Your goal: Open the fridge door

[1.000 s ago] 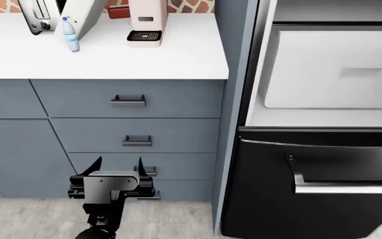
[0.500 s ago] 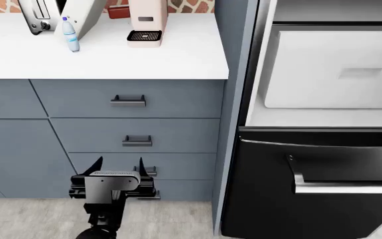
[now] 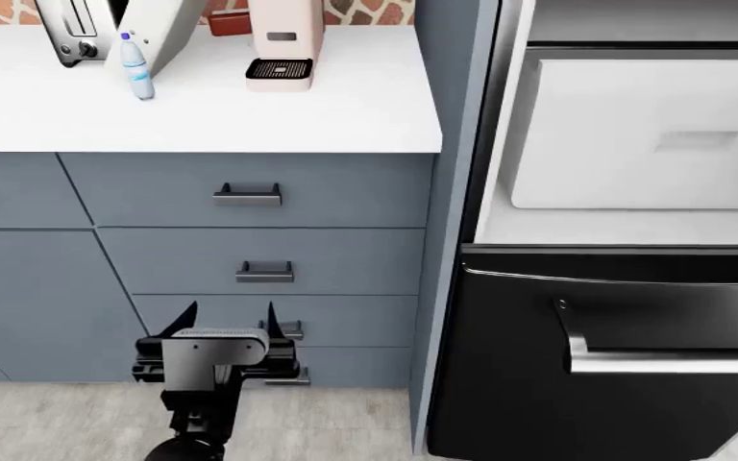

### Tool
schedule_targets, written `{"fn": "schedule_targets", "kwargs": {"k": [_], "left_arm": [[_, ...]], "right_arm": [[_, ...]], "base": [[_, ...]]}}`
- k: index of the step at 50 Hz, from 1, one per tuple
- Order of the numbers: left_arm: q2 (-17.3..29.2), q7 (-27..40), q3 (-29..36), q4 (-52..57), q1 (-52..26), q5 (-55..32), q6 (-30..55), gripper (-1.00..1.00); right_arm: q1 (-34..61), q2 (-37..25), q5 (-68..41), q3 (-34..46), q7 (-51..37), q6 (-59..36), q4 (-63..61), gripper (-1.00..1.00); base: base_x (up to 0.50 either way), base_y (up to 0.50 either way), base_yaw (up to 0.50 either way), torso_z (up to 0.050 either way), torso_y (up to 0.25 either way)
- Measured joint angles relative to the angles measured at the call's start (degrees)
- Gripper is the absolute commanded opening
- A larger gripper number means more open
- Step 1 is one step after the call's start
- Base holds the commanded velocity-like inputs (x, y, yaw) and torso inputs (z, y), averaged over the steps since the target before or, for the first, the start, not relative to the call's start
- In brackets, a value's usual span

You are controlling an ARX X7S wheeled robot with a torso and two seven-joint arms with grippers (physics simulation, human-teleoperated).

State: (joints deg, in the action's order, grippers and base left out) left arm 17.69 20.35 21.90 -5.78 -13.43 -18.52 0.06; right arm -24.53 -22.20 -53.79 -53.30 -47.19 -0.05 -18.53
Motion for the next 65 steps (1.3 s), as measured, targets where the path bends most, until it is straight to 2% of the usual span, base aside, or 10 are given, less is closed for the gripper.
{"fn": "schedule_targets", "kwargs": {"k": [13, 37, 55, 65], "left_arm": [[0.0, -0.1, 0.2, -0.3, 0.1, -0.2, -0.3, 1.0], [0.0, -0.5, 0.4, -1.1, -0.3, -0.9, -0.6, 1.0], [0.0, -0.4, 0.7, -1.3, -0.2, -1.1, -0.7, 1.0], [0.1, -0.3, 0.8, -1.3, -0.1, -1.2, -0.7, 1.0]], "right_arm": [[0.4, -3.7, -0.2, -4.5, -1.6, -1.5, 8.1, 1.0], [-2.9, -15.2, -4.6, -9.9, 3.7, -9.5, 24.8, 1.0], [-4.7, -21.9, -3.4, -13.5, 6.4, -11.3, 38.0, 1.0], [-4.9, -27.8, -2.6, -14.1, 12.3, -12.0, 48.7, 1.0]], "base": [[0.0, 0.0, 0.0, 0.0, 0.0], [0.0, 0.0, 0.0, 0.0, 0.0], [0.0, 0.0, 0.0, 0.0, 0.0], [0.0, 0.0, 0.0, 0.0, 0.0]]}}
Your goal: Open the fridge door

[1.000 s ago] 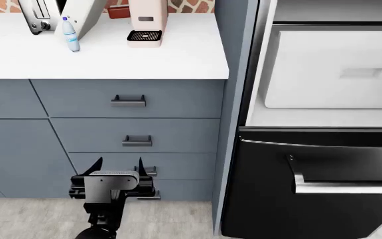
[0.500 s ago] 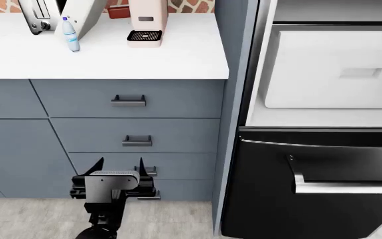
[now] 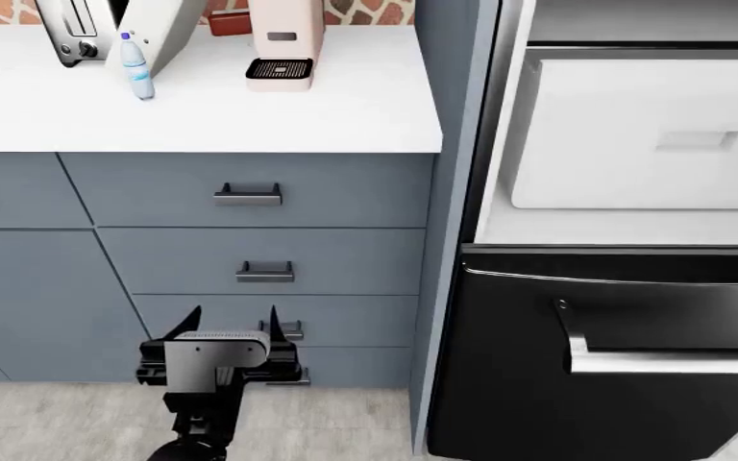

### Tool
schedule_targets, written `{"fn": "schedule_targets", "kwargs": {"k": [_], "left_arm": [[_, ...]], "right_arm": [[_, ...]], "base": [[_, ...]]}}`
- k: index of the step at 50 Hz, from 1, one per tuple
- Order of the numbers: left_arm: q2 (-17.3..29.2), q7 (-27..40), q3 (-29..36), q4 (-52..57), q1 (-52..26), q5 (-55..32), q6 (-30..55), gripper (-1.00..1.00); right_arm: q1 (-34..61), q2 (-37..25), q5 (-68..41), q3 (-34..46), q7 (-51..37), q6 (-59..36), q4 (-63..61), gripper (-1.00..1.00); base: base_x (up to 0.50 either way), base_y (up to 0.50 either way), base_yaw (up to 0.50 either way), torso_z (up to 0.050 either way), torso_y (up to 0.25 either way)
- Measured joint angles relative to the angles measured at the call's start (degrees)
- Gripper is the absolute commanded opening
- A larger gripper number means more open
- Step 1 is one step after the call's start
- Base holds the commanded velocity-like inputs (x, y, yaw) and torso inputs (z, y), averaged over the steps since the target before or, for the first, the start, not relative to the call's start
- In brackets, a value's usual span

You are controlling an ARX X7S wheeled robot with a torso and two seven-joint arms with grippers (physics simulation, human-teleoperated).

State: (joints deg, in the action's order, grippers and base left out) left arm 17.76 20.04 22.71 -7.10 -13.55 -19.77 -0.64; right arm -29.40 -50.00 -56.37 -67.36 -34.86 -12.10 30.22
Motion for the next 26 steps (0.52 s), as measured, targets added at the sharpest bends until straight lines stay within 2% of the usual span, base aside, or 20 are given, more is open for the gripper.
{"fn": "schedule_targets", "kwargs": {"k": [11, 26], "left_arm": [[0.0, 0.1, 0.1, -0.1, 0.0, -0.1, 0.0, 1.0], [0.0, 0.2, 0.4, -0.6, -0.3, -0.1, 0.0, 1.0]], "right_arm": [[4.2, -7.7, 2.4, 5.2, 9.7, 0.3, 13.0, 1.0], [14.9, -18.0, 5.8, 14.1, 17.3, 0.7, 32.1, 1.0]], "base": [[0.0, 0.0, 0.0, 0.0, 0.0], [0.0, 0.0, 0.0, 0.0, 0.0]]}}
